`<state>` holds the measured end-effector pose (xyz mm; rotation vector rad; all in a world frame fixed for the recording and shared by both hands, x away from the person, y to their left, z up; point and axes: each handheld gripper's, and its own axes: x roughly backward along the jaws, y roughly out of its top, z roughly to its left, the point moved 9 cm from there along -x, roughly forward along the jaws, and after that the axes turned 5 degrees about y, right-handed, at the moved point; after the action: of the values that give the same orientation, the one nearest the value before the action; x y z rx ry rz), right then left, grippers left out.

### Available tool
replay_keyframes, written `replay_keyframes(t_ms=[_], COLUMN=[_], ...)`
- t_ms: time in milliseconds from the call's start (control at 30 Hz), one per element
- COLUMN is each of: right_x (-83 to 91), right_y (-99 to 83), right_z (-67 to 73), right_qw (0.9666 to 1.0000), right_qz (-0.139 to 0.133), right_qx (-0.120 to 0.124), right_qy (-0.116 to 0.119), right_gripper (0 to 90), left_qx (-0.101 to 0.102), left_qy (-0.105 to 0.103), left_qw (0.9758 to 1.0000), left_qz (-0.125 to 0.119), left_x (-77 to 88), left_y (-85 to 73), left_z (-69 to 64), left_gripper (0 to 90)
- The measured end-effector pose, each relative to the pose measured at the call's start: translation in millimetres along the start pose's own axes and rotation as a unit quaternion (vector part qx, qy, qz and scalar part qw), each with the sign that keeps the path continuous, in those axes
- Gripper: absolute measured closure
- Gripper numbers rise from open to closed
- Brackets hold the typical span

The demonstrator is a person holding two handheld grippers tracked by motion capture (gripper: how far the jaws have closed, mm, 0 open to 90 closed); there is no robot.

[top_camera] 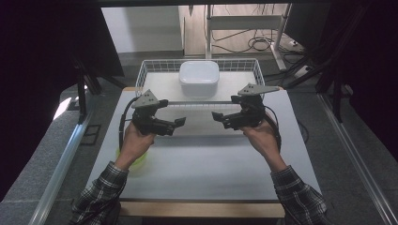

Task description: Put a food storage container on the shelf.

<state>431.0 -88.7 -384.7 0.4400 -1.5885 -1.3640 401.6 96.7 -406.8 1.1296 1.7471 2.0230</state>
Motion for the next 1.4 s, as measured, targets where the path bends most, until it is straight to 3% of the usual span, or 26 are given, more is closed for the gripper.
replay_keyframes(t_ms=[200,633,1200,1400], right_x=[4.6,8.8,9.3,9.8], right_y=[-13.3,-46.3,-92.4,-108.4], right_z=[6.6,19.4,29.8,33.0], right_qw=[1.0,0.9999,0.9995,0.9993], right_qz=[-0.001,0.002,0.021,0.025], right_qx=[0.006,0.01,-0.008,-0.014], right_qy=[0.002,0.01,0.022,0.022], right_gripper=[3.1,2.1,2.4,2.9], left_qx=[-0.004,0.01,0.013,0.004], left_qy=[-0.001,-0.01,-0.01,-0.007], left_qw=[1.0,0.9999,0.9997,0.9996], left_qz=[0.0,0.008,0.018,0.027], left_x=[5.9,6.6,7.5,5.9], left_y=[-11.6,-47.4,-91.4,-108.8], left_z=[-9.0,-23.9,-39.9,-45.1], left_gripper=[6.6,6.5,6.1,5.6])
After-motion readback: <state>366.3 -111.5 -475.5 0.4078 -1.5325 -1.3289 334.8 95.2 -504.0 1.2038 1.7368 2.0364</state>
